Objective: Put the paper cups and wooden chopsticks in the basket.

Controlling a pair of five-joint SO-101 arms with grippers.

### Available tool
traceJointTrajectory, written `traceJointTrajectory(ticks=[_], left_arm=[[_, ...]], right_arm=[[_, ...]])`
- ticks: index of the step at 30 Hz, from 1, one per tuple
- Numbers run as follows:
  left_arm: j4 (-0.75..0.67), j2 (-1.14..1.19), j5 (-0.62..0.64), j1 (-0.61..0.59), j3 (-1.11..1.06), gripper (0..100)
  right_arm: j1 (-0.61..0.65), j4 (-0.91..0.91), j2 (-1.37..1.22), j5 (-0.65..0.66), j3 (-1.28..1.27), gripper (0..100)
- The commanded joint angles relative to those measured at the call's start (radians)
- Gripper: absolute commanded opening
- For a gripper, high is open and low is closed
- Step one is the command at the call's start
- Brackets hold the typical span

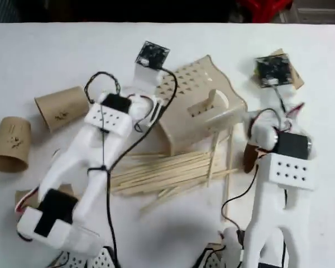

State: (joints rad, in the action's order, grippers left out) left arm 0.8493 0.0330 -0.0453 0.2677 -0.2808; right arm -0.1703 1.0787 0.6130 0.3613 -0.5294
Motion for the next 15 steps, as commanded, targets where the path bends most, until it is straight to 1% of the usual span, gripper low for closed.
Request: traceJointTrajectory(ticks=[1,6,9,12,15], left_arm=[[-0.028,0.056,0.032,0.013,0.074,20],[-0.015,0.087,0.029,0.007,0.049,20],[-0.006,0.088,0.028,-0.027,0.002,20],[-0.014,0.074,-0.023,-0.056,-0.057,20],[-0.015,0.059,-0.043,-0.096,-0.112,20]], right_arm=[[-0.074,-0.021,0.022,0.017,0.005,15.5],[-0.105,-0.016,0.021,0.063,0.002,15.5],[-0.111,-0.021,0.021,0.071,-0.015,15.5],[-0.113,-0.021,0.021,0.071,-0.026,15.5],[-0.113,-0.018,0.021,0.071,-0.032,15.5]])
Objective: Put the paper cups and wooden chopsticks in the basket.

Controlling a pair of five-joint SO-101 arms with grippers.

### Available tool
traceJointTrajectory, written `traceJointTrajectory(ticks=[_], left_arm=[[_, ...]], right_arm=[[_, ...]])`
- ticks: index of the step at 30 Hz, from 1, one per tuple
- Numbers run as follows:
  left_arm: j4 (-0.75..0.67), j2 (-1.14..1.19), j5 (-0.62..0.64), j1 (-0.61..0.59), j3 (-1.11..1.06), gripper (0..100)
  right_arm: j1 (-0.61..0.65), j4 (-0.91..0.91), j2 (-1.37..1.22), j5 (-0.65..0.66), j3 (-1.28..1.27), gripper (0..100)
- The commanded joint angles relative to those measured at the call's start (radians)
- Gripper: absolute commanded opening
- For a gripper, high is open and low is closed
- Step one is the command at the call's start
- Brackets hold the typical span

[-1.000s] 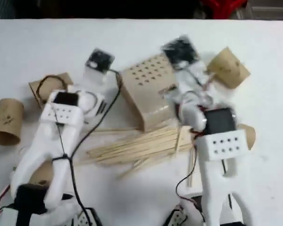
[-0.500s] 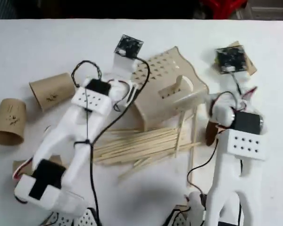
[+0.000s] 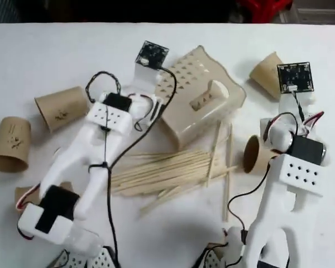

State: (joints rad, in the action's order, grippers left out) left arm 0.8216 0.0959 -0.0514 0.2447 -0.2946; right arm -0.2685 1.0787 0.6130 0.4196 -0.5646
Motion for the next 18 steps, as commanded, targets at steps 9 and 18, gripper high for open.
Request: traceJointTrajectory(ticks=[9,18], left_arm=[[-0.066,-0.008,-0.114,-0.137,-0.230,20],[-0.071,-0.008,-0.115,-0.140,-0.276,18]], right_arm=[[-0.010,-0.015,0.021,0.005,0.003,15.5],[-0.008,-0.015,0.024,0.002,0.009,15.5]])
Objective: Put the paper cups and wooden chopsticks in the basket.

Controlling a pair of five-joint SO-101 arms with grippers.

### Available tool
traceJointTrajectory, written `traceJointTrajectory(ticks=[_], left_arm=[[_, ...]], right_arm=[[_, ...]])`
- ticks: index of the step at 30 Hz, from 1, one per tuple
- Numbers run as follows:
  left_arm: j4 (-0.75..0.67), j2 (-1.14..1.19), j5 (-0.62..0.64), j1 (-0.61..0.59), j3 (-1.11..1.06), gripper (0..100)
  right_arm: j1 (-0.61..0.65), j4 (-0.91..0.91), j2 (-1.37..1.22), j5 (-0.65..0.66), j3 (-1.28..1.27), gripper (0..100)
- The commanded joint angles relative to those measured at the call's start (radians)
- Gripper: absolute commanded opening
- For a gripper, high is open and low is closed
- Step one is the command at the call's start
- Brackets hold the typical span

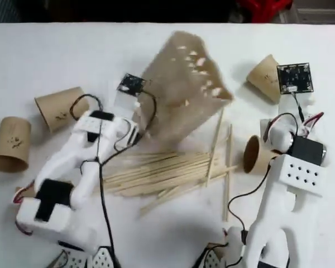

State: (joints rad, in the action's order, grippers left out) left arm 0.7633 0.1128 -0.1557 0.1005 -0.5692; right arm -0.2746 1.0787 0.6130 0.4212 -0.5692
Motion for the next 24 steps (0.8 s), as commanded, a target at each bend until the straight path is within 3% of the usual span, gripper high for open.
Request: traceJointTrajectory(ticks=[1,9,17,24], left_arm=[[-0.012,-0.025,-0.008,0.004,-0.003,18],[-0.005,-0.053,-0.002,0.004,0.018,18],[0.055,-0.340,0.002,0.116,0.215,18],[0.058,-0.191,0.091,0.248,0.445,24]], right_arm=[[-0.002,-0.015,0.024,0.000,0.014,15.5],[-0.002,-0.015,0.024,-0.032,0.040,15.5],[-0.012,0.036,0.035,-0.041,0.043,15.3],[-0.010,-0.087,0.177,-0.041,-0.178,15.2]])
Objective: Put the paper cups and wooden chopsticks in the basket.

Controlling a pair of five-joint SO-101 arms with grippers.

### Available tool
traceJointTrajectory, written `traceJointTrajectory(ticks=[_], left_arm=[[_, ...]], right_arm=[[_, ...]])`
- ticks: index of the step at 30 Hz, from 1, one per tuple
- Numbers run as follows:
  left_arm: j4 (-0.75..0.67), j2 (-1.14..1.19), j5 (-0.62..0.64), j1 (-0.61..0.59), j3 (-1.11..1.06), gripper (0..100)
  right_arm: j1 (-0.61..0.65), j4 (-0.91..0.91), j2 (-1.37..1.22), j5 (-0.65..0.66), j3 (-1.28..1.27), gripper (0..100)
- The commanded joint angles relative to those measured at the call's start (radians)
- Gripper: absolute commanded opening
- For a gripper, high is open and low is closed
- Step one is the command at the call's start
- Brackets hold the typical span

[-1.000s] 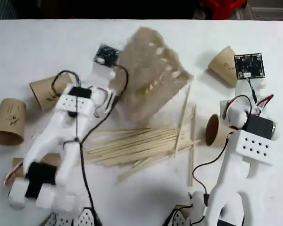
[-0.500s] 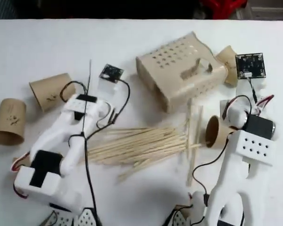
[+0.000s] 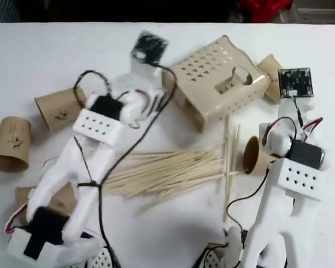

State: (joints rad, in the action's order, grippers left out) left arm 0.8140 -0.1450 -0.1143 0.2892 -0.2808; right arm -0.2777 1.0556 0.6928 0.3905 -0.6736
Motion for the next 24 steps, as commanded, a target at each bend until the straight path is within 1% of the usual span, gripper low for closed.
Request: traceJointTrajectory(ticks=[1,6,13,21,24], left_arm=[[0.008,0.105,0.052,0.064,0.186,25],[0.008,0.300,0.077,0.071,0.311,26],[0.006,0.479,0.098,0.064,0.416,26],[0.011,0.489,0.101,0.062,0.423,25],[0.046,0.466,0.146,0.064,0.471,26]], right_arm=[[-0.007,-0.084,0.139,-0.009,-0.118,15.2],[-0.007,-0.140,0.292,-0.002,-0.295,15.4],[-0.001,-0.140,0.387,-0.003,-0.400,15.5],[-0.001,-0.134,0.418,-0.009,-0.430,15.5],[-0.004,-0.139,0.420,-0.009,-0.448,15.5]])
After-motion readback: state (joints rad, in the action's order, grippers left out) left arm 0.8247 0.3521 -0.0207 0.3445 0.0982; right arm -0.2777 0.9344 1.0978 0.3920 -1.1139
